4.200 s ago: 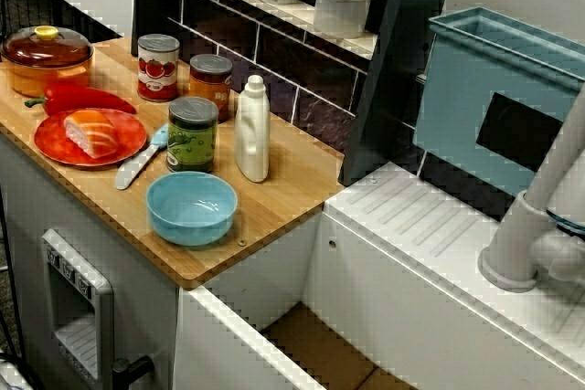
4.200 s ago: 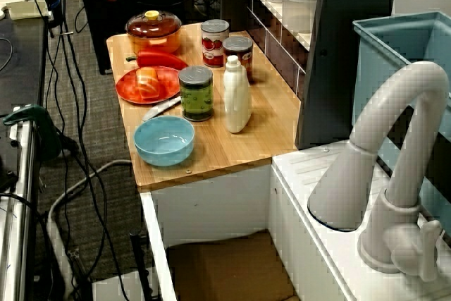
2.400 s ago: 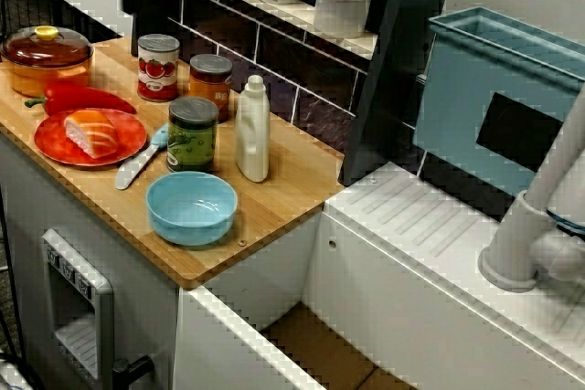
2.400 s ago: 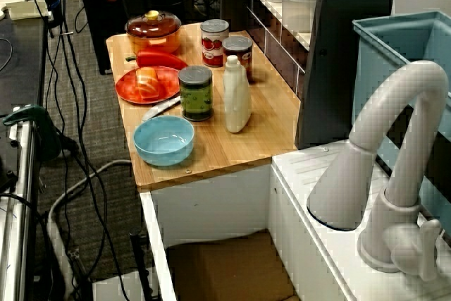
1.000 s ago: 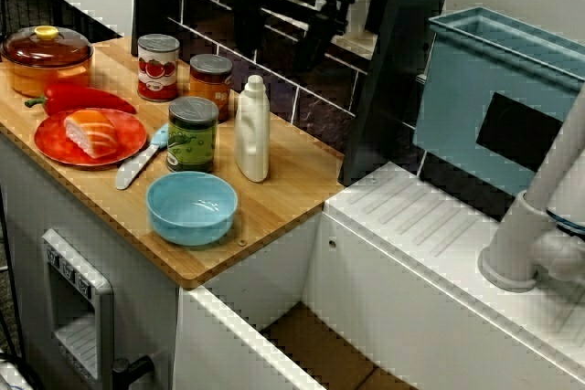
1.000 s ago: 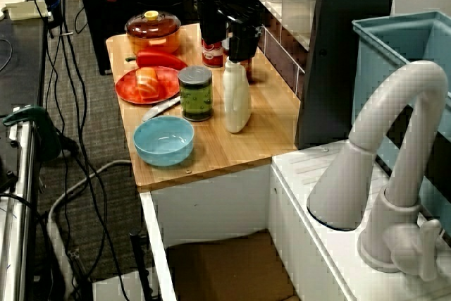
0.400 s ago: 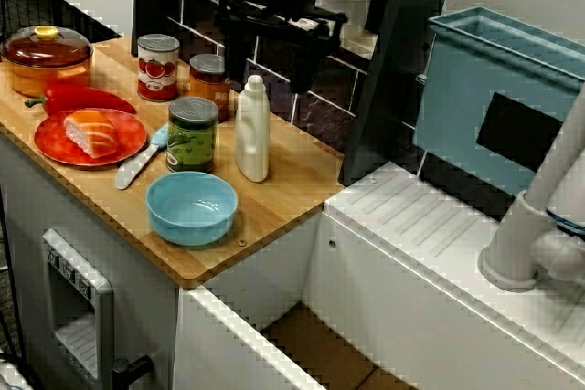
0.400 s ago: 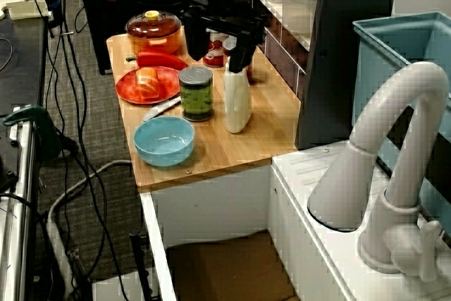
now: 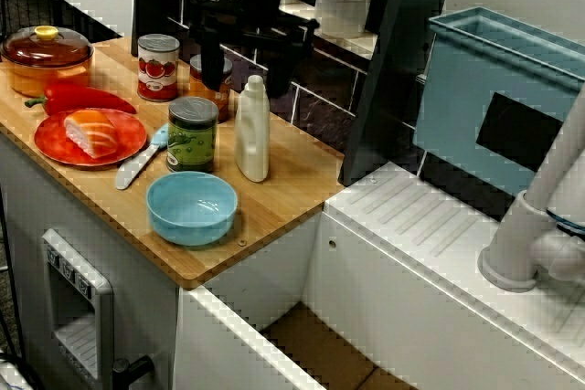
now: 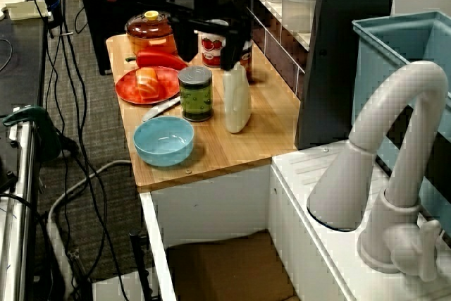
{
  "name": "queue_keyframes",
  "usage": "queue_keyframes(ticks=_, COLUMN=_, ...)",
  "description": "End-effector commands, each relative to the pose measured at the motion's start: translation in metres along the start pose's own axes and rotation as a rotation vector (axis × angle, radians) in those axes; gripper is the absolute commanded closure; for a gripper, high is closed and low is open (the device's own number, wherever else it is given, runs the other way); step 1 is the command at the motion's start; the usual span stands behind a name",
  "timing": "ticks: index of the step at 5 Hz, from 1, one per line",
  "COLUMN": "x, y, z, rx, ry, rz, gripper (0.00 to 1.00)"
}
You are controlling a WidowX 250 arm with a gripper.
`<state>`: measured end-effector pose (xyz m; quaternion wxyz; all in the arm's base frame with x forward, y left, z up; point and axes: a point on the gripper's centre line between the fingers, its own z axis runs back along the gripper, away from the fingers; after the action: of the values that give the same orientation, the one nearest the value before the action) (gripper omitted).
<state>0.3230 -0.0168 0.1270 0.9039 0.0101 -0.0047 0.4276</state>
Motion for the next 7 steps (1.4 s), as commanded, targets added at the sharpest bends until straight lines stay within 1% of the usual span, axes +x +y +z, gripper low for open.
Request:
queue_keyframes(ticks=1, x=0.005, y=-0.005, z=0.011, rx=-0.068, ry=-0.006, rz=0.095, gripper=0.00)
queue_keyframes(ticks=2, x=0.007, y=-0.012, z=0.017, rx=-0.085, ry=-0.011, rz=0.104, gripper=0.00)
queue_keyframes(ticks=3, x=0.009, y=-0.023, z=0.016, rx=-0.080, ry=0.000, rz=0.128, gripper=0.00)
queue_keyframes(ticks=4, x=0.012, y=-0.032, z=0.012, rx=-0.069, ry=-0.015, rz=0.135, gripper=0.00)
queue_keyframes(ticks=5, x=0.018, y=-0.033, z=0.007, rx=-0.061, ry=-0.021, rz=0.147, gripper=0.00)
queue_keyframes(ticks=6, x=0.021, y=-0.032, z=0.003, rx=-0.051, ry=-0.021, rz=0.136, gripper=0.00)
queue_keyframes(ticks=7, x=0.024, y=-0.028, z=0.002, rx=-0.052, ry=-0.029, rz=0.131, gripper=0.00)
